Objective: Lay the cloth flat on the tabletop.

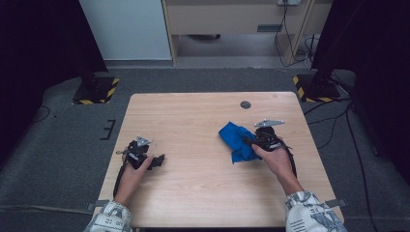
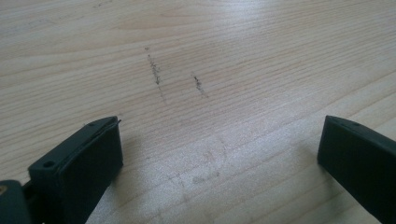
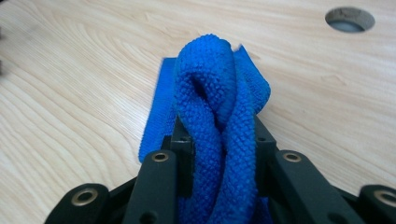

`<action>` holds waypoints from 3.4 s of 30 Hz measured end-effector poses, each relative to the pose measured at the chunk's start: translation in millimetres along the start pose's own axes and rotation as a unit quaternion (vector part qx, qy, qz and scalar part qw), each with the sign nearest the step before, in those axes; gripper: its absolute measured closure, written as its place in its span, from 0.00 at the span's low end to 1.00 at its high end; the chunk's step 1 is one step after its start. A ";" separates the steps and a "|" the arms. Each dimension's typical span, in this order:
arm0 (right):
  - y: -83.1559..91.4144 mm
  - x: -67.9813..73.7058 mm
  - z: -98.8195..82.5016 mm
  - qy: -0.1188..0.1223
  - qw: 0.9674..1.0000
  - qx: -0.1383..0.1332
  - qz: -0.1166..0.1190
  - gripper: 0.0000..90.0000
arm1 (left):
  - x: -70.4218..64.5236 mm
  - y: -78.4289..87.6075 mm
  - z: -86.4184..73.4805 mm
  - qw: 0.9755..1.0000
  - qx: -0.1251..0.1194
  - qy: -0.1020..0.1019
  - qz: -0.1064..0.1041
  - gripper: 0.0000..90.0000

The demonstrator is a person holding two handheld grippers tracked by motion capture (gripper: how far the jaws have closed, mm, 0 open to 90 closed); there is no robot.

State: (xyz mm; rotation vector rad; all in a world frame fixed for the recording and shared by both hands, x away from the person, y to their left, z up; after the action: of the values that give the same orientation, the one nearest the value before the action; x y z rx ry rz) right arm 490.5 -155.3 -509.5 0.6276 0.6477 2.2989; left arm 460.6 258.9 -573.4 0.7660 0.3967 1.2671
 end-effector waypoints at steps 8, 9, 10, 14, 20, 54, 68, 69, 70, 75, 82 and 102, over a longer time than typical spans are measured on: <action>5.2 18.0 16.0 0.007 1.000 -0.020 0.016 0.79 | 0.0 0.0 0.0 1.000 0.000 0.000 0.000 0.00; 5.3 20.1 17.4 0.007 1.000 -0.022 0.018 0.79 | 0.0 0.0 0.0 1.000 0.000 0.000 0.000 0.00; 5.3 20.1 17.4 0.007 1.000 -0.022 0.018 0.79 | 0.0 0.0 0.0 1.000 0.000 0.000 0.000 0.00; 5.0 27.2 23.0 0.006 0.999 -0.029 0.023 0.79 | 0.0 0.0 0.0 1.000 0.000 0.000 0.000 0.00; 0.3 39.9 29.8 0.001 0.999 -0.038 0.029 0.78 | 0.1 -0.1 0.0 1.000 0.000 0.000 0.000 0.00; -51.6 99.2 37.5 0.018 0.998 -0.017 0.061 0.75 | 0.2 -0.3 0.3 1.000 -0.001 -0.002 -0.002 0.00; -67.1 104.9 28.0 0.028 0.998 0.009 0.048 0.48 | 0.2 -0.4 0.3 1.000 -0.001 -0.002 -0.003 0.00; -65.9 105.3 27.8 0.034 0.998 0.012 0.049 0.40 | 0.2 -0.4 0.3 1.000 -0.001 -0.002 -0.003 0.00; -65.2 105.9 27.4 0.034 0.998 0.014 0.047 0.36 | 0.2 -0.4 0.3 1.000 -0.001 -0.002 -0.003 0.00; -61.3 107.5 24.2 0.040 0.998 0.016 0.042 0.18 | -0.4 -0.1 0.2 1.000 -0.001 -0.002 -0.002 0.00; -49.4 104.5 20.4 0.042 0.998 0.003 0.052 0.12 | -10.4 6.9 6.2 1.000 -0.003 -0.009 -0.011 0.05; -15.9 58.3 25.5 0.035 0.999 -0.008 0.029 0.71 | -67.2 45.1 49.3 0.993 -0.096 -0.020 -0.072 0.12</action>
State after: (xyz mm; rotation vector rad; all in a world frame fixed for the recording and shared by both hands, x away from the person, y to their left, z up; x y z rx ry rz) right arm 473.8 -97.0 -484.4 0.5680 0.6506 2.3868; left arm 442.6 185.2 -516.7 0.5886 0.2880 1.1353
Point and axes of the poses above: each handheld gripper's, and its own axes: y roughly backward along the jaws, z roughly out of its top, x roughly to its left, the point moved 5 cm from there along -y, roughly forward along the jaws, and after that the axes turned 11 degrees about z, right-handed, at the moved point
